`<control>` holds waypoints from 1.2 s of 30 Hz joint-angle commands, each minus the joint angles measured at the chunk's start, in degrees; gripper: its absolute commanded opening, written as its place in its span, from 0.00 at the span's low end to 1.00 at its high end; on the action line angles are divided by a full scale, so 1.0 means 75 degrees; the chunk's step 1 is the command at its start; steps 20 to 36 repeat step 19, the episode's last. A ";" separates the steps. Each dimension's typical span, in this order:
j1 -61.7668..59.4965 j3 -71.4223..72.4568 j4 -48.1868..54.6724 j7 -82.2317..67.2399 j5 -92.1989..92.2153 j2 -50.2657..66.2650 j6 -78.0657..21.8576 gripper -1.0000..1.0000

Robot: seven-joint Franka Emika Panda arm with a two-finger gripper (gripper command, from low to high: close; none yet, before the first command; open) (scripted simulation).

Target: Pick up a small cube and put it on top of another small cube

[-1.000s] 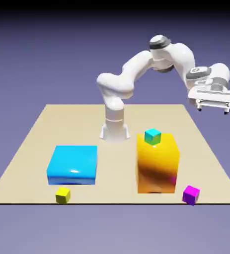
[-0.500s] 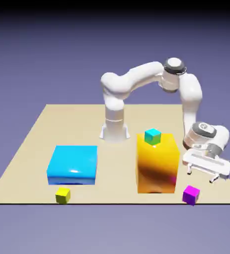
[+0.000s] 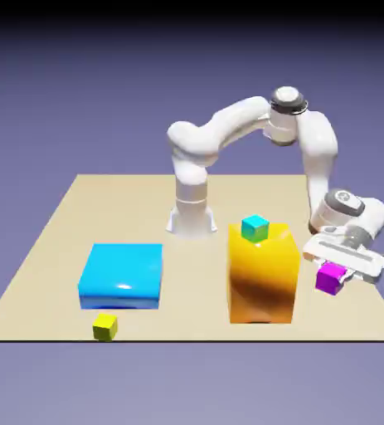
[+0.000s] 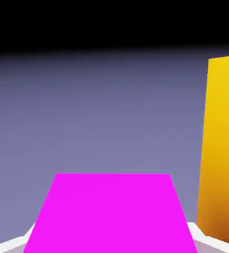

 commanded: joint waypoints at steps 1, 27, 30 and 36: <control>0.0240 -0.0273 -0.0166 -0.0018 -0.0117 0.0277 -0.0328 0.00; 0.1959 -0.2555 -0.2210 0.0155 -0.1449 0.2770 -0.2395 1.00; 0.1959 -0.2555 -0.2210 0.0155 -0.1449 0.2770 -0.2395 1.00; 0.1959 -0.2555 -0.2210 0.0155 -0.1449 0.2770 -0.2395 1.00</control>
